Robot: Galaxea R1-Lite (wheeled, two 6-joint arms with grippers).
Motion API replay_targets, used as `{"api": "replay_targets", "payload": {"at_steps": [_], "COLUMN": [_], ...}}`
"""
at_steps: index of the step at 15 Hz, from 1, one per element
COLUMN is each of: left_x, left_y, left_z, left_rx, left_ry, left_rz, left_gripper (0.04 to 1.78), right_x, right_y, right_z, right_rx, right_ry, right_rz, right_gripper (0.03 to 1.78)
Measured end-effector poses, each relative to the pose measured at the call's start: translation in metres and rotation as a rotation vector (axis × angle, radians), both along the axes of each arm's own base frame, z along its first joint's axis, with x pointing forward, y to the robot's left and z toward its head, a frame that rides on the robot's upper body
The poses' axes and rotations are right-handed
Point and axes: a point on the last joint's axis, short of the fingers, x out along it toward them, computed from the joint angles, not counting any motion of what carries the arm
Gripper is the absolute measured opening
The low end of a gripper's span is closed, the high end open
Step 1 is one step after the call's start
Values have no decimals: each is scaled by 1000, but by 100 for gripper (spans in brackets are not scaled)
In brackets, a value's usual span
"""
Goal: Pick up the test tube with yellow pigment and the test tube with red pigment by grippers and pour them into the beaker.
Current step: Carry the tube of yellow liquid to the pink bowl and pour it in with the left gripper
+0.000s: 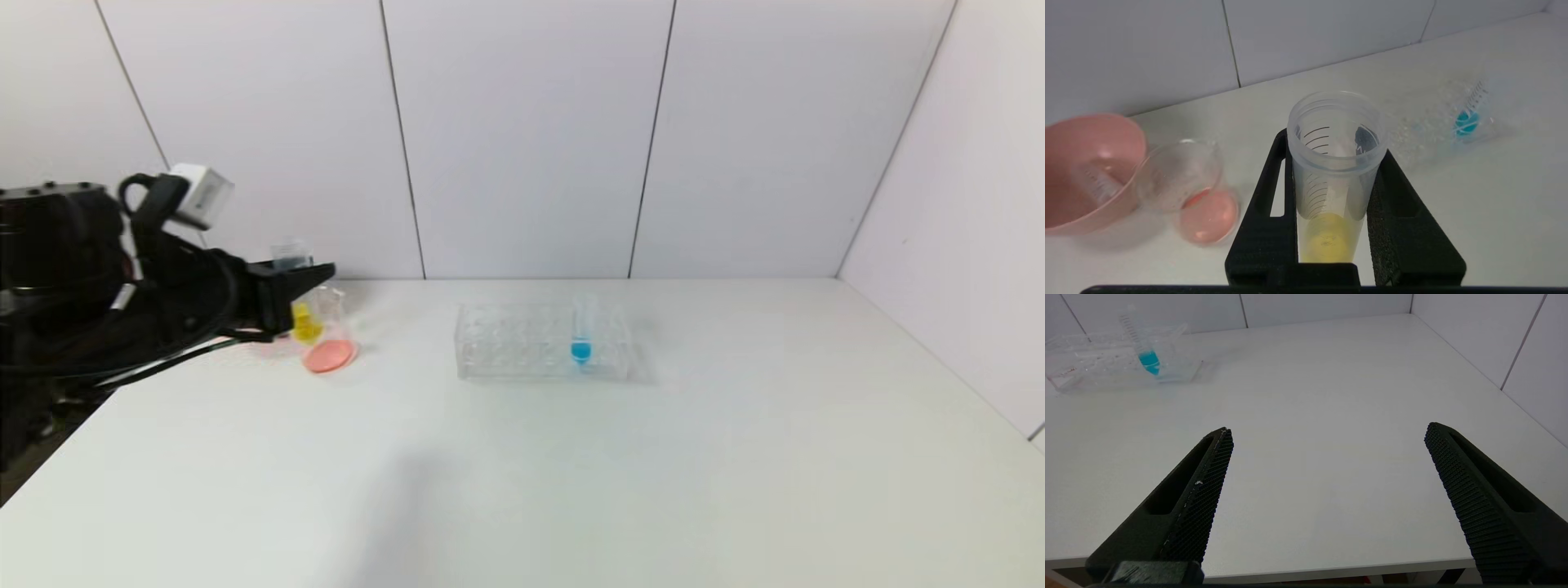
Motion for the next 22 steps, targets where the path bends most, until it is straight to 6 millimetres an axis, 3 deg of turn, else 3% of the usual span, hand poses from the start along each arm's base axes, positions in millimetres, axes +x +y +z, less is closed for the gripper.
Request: {"api": "replay_targets", "payload": {"at_steps": [3,5,7,10,16,22], "left_x": [-29,-41,-41,-20,48,93], "left_y": [60,86,103,121,133,122], "left_z": [-4,-10,-18,-25,-10,-12], "left_rx": [-2,5,22,47,123,284], "left_ry": [12,11,17,31,116,299], "left_rz": [-21,-36,-36,-23,-118,-229], "left_gripper": [48,48,48,48,48,48], "right_x": [0,0,0,0,0,0], "right_y": [0,0,0,0,0,0], "right_z": [0,0,0,0,0,0], "right_rx": [0,0,0,0,0,0], "right_ry": [0,0,0,0,0,0], "right_rz": [0,0,0,0,0,0], "right_gripper": [171,171,171,171,171,171]}}
